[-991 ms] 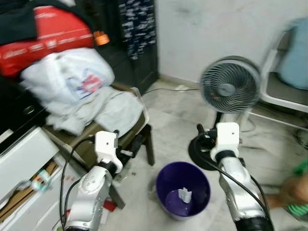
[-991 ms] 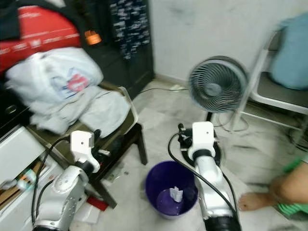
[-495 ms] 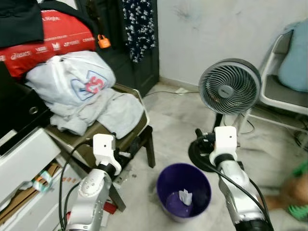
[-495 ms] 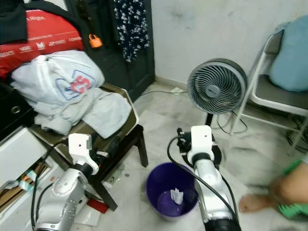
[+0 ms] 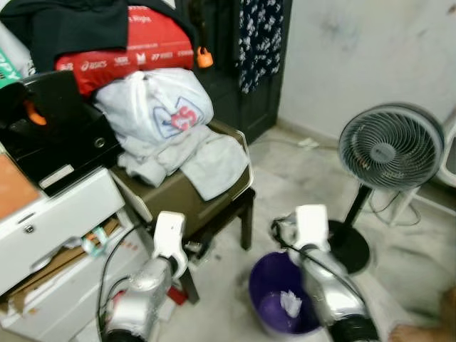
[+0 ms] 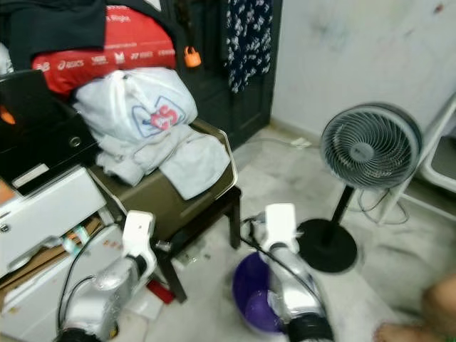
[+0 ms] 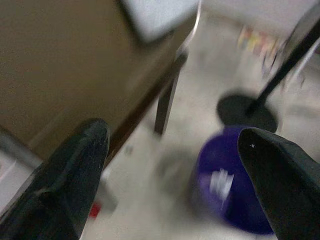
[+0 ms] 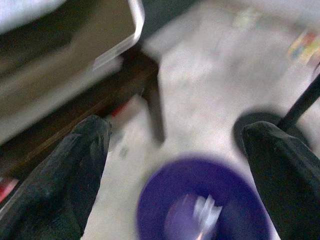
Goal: Clean up the room
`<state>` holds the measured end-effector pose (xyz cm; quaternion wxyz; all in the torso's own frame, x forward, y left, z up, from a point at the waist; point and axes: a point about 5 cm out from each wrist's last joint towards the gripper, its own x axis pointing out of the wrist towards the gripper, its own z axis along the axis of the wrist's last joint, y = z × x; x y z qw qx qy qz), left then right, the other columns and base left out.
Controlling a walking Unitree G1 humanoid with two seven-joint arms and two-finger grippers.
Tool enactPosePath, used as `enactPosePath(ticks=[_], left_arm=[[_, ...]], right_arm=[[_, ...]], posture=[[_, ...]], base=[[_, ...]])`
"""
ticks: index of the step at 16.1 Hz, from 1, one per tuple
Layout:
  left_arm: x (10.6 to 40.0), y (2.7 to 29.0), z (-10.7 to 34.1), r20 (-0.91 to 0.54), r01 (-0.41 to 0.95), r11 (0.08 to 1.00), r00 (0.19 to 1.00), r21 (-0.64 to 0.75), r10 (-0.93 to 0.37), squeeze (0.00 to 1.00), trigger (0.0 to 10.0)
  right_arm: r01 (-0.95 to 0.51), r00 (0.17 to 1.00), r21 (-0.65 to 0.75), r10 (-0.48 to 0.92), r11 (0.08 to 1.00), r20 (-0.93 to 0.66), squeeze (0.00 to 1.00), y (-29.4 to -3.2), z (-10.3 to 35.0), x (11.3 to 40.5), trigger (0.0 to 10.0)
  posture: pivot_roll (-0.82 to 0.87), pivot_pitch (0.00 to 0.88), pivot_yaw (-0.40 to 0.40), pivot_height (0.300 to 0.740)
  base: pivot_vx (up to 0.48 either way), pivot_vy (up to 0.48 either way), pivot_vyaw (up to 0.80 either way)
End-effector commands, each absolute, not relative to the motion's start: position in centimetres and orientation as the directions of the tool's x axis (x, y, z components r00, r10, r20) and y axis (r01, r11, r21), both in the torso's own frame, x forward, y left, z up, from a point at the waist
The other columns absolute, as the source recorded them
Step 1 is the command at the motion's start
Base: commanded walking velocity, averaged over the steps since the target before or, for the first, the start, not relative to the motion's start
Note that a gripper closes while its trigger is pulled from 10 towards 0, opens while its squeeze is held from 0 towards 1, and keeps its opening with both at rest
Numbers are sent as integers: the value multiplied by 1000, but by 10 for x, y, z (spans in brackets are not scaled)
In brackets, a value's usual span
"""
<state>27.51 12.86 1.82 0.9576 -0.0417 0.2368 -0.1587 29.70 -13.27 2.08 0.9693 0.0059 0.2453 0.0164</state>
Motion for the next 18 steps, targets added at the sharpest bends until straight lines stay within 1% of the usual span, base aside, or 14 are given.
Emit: enactPosePath(ticks=[1,2,3,4,5,6,7,9,10,13,14,15,17,18], left_arm=[[278,127,11,-517,319,941,790,-112,-329,0,10000],[274,129,-6,-627,352,932,708,-85,-325,0,10000],[272,131,-11,-646,377,923,687,-74,-332,0,10000],[266,137,-24,-717,395,917,621,-63,-316,0,10000],[261,140,-30,-750,396,916,583,-73,-311,0,10000],[256,143,-36,-779,364,925,546,-112,-309,0,10000],[254,143,-39,-784,284,936,523,-209,-334,0,10000],[254,146,-41,-787,149,947,527,-285,-320,0,10000],[251,152,-44,-805,33,952,526,-303,-275,0,10000],[247,157,-49,-849,-88,960,493,-267,-191,0,10000],[244,156,-51,-862,-98,963,475,-251,-177,0,10000],[246,152,-50,-861,-35,971,470,-236,-192,0,10000],[246,148,-50,-860,8,974,469,-226,-203,0,10000],[246,149,-50,-862,-33,972,471,-232,-189,0,10000]], right_arm=[[-1,822,33,20,999,-569,0,-133,6,293,10000],[-23,806,38,41,999,-590,0,-124,2,295,10000],[-45,805,12,44,999,-592,0,-119,1,297,10000],[-73,784,2,59,997,-618,0,-112,-4,296,10000],[-57,762,26,60,998,-645,0,-109,-9,292,10000],[-18,727,54,50,998,-685,0,-108,-16,287,10000],[-38,716,22,43,999,-697,0,-106,-20,283,10000],[-95,692,-43,34,995,-721,0,-107,-27,276,10000],[-106,694,-58,33,993,-719,0,-110,-26,278,10000],[-113,691,-61,34,992,-722,0,-110,-25,280,10000],[-156,702,-83,51,984,-710,0,-106,-22,283,10000],[-191,713,-112,60,975,-699,0,-103,-20,285,10000],[-191,709,-94,71,977,-701,0,-104,-20,285,10000],[-172,705,-88,60,981,-707,0,-106,-21,284,10000]], posture=[[-108,0,66,740],[-101,0,64,740],[-100,0,65,740],[-89,0,63,740],[-88,0,64,740],[-87,0,65,740],[-87,0,69,740],[-84,0,73,740],[-87,0,71,740],[-91,0,57,740],[-92,0,52,740],[-92,0,48,740],[-88,0,44,740],[-89,0,43,740]], base=[[0,0,0],[0,0,0],[0,0,0],[0,0,0],[0,0,0],[0,0,0],[0,0,0],[0,0,400],[0,0,800],[0,0,800],[0,0,800],[0,0,800],[0,0,800],[0,0,800]])
